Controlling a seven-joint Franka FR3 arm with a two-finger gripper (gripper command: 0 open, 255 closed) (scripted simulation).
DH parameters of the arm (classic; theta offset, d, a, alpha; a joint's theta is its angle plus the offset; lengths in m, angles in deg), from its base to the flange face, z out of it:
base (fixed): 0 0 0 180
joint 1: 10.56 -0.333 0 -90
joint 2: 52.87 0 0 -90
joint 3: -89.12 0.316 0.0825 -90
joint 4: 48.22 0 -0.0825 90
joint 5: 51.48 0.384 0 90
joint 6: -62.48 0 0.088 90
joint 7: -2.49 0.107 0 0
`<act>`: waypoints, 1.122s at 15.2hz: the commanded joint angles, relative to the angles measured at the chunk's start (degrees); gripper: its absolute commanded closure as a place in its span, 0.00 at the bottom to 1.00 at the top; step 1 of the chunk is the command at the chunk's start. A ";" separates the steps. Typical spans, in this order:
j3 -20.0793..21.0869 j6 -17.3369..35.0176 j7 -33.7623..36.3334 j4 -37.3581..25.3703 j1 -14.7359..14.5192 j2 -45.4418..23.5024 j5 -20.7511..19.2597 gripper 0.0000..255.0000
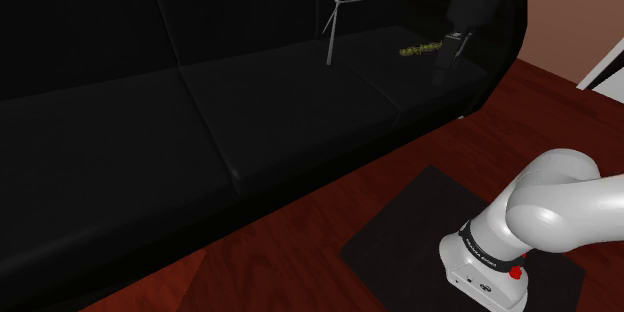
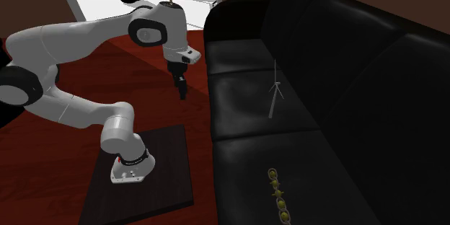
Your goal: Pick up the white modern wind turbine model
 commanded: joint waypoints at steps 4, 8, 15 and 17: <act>-1.56 4.35 -2.67 -2.45 0.00 -4.73 -0.97 0.00; -3.50 9.46 -6.15 -6.67 -0.15 -11.31 -1.65 0.00; -6.48 16.20 -12.27 -16.69 -0.61 -23.34 -1.14 0.00; -7.23 17.56 -14.04 -20.20 -0.75 -26.89 -0.60 0.00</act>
